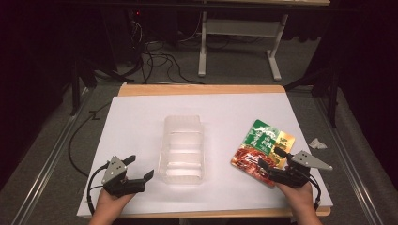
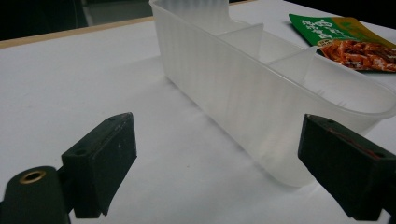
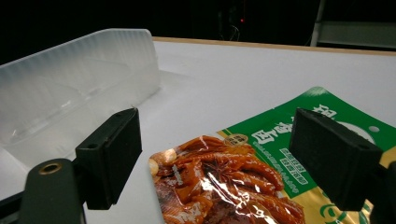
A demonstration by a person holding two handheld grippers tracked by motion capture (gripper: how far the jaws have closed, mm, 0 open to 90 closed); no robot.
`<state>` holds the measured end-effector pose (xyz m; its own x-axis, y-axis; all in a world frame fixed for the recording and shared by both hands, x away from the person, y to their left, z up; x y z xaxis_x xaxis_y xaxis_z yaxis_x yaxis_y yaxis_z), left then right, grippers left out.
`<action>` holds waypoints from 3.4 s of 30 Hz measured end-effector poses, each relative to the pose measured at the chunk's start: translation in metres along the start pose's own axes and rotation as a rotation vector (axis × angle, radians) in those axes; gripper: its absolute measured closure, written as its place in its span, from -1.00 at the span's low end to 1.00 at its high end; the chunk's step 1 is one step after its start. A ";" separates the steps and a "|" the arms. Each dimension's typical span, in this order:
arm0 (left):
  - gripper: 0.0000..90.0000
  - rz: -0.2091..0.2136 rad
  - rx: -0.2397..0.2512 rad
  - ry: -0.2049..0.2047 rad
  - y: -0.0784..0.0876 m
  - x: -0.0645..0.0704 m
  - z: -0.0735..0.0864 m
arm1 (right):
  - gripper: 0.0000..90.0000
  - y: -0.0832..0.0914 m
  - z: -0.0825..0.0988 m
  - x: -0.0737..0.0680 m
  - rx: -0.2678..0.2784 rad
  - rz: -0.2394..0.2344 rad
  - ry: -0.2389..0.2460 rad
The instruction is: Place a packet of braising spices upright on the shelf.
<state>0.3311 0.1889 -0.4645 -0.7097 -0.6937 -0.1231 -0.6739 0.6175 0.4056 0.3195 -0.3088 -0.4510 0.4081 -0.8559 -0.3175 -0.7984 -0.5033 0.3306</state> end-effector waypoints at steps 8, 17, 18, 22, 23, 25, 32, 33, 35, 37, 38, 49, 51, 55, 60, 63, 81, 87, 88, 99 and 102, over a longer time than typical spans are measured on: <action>-0.73 -0.012 -0.011 -0.003 0.004 -0.001 0.002 | -0.54 0.000 -0.002 0.024 -0.025 0.078 -0.040; -0.73 -0.052 -0.016 0.021 0.021 -0.005 0.011 | -0.50 -0.002 -0.010 0.067 -0.039 0.174 -0.125; -0.73 -0.064 -0.016 0.024 0.026 -0.006 0.013 | -0.51 -0.003 -0.011 0.071 -0.041 0.184 -0.131; -0.73 -0.079 -0.018 0.032 0.034 -0.005 0.017 | -0.50 -0.007 -0.014 0.096 -0.052 0.209 -0.205; -0.73 -0.079 -0.018 0.032 0.034 -0.005 0.017 | -0.50 -0.007 -0.014 0.096 -0.052 0.209 -0.205; -0.73 -0.085 -0.024 0.031 0.038 -0.005 0.019 | -0.49 -0.010 -0.014 0.108 -0.071 0.219 -0.241; -0.73 -0.116 -0.032 0.043 0.054 -0.005 0.027 | -0.43 -0.018 -0.016 0.132 -0.099 0.276 -0.293; -0.73 -0.124 -0.032 0.045 0.056 -0.006 0.028 | -0.43 -0.022 -0.017 0.137 -0.107 0.292 -0.310; -0.73 -0.130 -0.035 0.047 0.060 -0.006 0.030 | -0.44 -0.025 -0.017 0.143 -0.120 0.297 -0.347; -0.73 -0.139 -0.033 0.054 0.065 -0.006 0.032 | -0.44 -0.027 -0.017 0.145 -0.128 0.298 -0.361; -0.73 -0.143 -0.034 0.053 0.067 -0.006 0.033 | -0.43 -0.028 -0.019 0.147 -0.133 0.305 -0.366; -0.73 -0.150 -0.038 0.063 0.074 -0.005 0.036 | -0.24 -0.037 -0.018 0.154 -0.184 0.287 -0.419; -0.73 -0.147 -0.038 0.063 0.073 -0.005 0.036 | -0.20 -0.037 -0.018 0.154 -0.189 0.275 -0.424; -0.73 -0.144 -0.037 0.064 0.073 -0.005 0.036 | -0.18 -0.036 -0.018 0.154 -0.182 0.255 -0.436; -0.73 -0.150 -0.034 0.067 0.073 -0.006 0.036 | -0.11 -0.033 -0.018 0.154 -0.152 0.224 -0.440; -0.73 -0.150 -0.035 0.064 0.074 -0.006 0.036 | -0.09 -0.033 -0.019 0.152 -0.136 0.204 -0.432; -0.73 -0.152 -0.033 0.054 0.071 -0.006 0.034 | -0.10 -0.040 -0.016 0.137 -0.170 0.176 -0.431; -0.73 -0.148 -0.036 0.052 0.070 -0.005 0.034 | -0.13 -0.043 -0.014 0.139 -0.212 0.205 -0.449; -0.73 -0.148 -0.036 0.052 0.070 -0.005 0.034 | -0.13 -0.043 -0.014 0.139 -0.212 0.205 -0.449; -0.73 -0.144 -0.041 0.052 0.070 -0.006 0.035 | 0.21 -0.040 -0.014 0.139 -0.205 0.183 -0.456; -0.73 -0.145 -0.038 0.055 0.070 -0.006 0.035 | 0.35 -0.035 -0.015 0.138 -0.160 0.098 -0.455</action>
<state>0.2813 0.2492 -0.4670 -0.5921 -0.7947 -0.1336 -0.7598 0.4952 0.4213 0.4098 -0.4109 -0.4929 0.0706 -0.7794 -0.6225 -0.7308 -0.4652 0.4995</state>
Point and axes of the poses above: each handheld gripper's, and its own axes: y roughly backward along the jaws, z roughly out of its underside, x roughly to its right, the point moved 3 cm from there along -y, roughly forward along the jaws, and after that the axes turned 11 degrees about -y, right-handed, at the moved point
